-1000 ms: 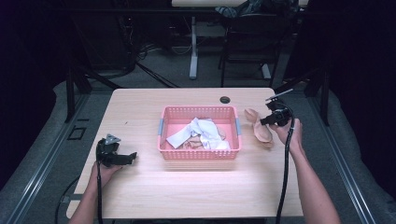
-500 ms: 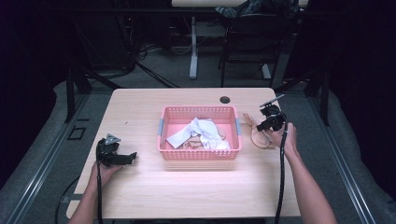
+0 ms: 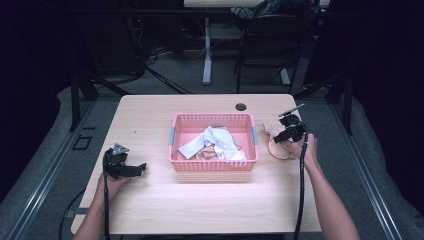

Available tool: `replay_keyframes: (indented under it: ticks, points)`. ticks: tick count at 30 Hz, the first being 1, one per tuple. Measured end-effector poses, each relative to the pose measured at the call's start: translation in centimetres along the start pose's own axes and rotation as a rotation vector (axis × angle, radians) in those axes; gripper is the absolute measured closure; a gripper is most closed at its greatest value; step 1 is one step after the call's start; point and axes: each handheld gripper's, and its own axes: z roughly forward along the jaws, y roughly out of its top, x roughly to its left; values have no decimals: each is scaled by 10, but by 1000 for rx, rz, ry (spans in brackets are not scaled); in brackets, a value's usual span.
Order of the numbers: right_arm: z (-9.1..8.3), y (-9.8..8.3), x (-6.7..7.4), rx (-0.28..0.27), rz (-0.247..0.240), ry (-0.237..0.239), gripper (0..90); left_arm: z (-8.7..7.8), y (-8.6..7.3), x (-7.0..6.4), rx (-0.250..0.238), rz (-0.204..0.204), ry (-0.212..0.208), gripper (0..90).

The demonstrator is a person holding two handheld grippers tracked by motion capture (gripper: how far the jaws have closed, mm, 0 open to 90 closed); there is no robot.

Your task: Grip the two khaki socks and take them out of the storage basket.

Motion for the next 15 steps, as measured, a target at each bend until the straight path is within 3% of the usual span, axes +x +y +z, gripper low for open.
replay_keyframes:
  ticks: [2,3,6,9,15]
  points:
    - [-5,0,1,-31,5,1,617,0,0,0,-1,1,1,11]
    - [-8,2,-1,-19,1,15,576,0,0,0,-1,0,1,12]
    - [-20,4,0,-77,22,27,473,0,0,0,-1,1,0,11]
    - [-33,6,1,-122,14,29,380,0,0,0,0,1,-1,12]
    - [-57,12,10,-188,-7,46,253,0,0,0,-1,0,0,12]
